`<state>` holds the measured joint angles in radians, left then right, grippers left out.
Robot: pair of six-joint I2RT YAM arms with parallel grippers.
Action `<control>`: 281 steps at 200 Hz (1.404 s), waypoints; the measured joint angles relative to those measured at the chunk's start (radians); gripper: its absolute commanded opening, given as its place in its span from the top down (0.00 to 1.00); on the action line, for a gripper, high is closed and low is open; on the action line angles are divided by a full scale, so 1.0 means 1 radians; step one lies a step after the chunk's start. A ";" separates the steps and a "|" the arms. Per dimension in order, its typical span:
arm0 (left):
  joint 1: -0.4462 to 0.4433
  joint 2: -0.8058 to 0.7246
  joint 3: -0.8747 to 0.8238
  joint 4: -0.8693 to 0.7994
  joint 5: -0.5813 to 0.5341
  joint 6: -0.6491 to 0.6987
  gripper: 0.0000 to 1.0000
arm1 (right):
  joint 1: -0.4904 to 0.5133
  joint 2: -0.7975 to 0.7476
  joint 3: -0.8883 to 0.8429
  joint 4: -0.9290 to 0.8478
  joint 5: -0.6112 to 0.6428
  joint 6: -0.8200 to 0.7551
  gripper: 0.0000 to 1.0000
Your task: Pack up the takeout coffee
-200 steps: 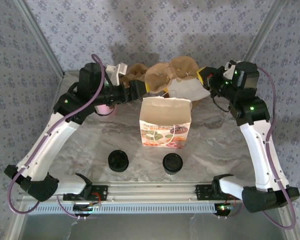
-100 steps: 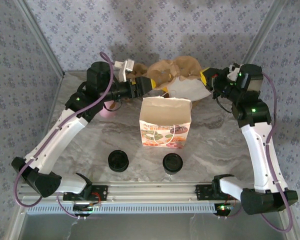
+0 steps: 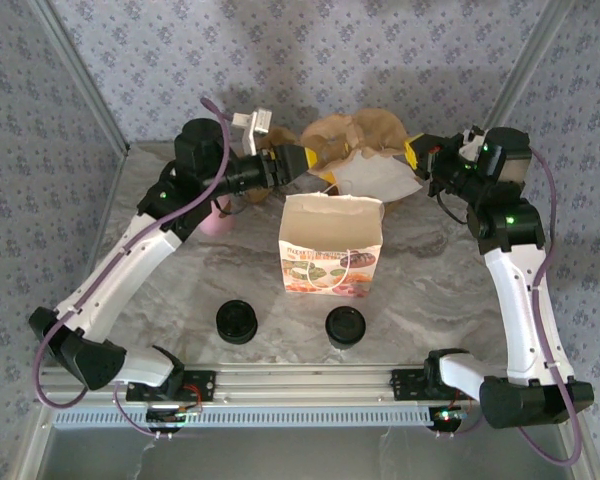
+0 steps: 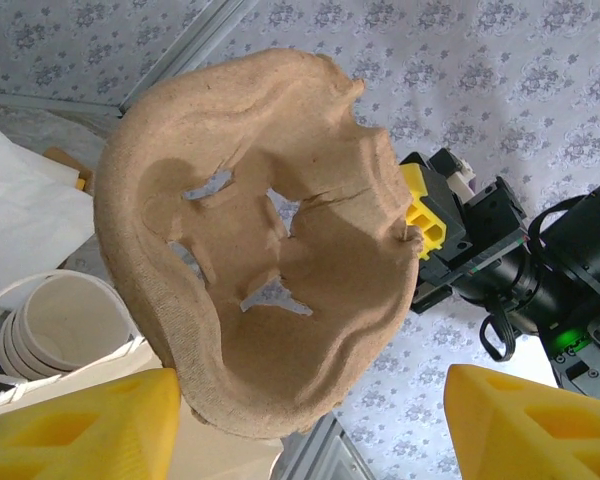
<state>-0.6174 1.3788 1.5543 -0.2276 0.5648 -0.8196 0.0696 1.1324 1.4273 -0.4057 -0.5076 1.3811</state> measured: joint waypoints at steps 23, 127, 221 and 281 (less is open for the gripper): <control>0.000 0.007 0.000 0.010 0.000 -0.013 0.31 | 0.000 0.000 0.000 0.006 -0.002 0.003 1.00; 0.023 0.007 0.000 0.016 -0.033 -0.016 0.29 | -0.007 -0.007 0.000 0.013 -0.005 0.014 1.00; 0.028 0.023 0.000 0.042 -0.026 -0.042 0.32 | 0.002 -0.007 0.000 0.013 -0.005 0.018 1.00; 0.012 0.024 0.000 0.053 -0.026 -0.061 0.41 | 0.014 -0.007 0.000 0.014 0.000 0.018 1.00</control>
<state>-0.6056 1.4025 1.5543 -0.1745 0.5388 -0.8810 0.0837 1.1252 1.4277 -0.3920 -0.5076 1.3994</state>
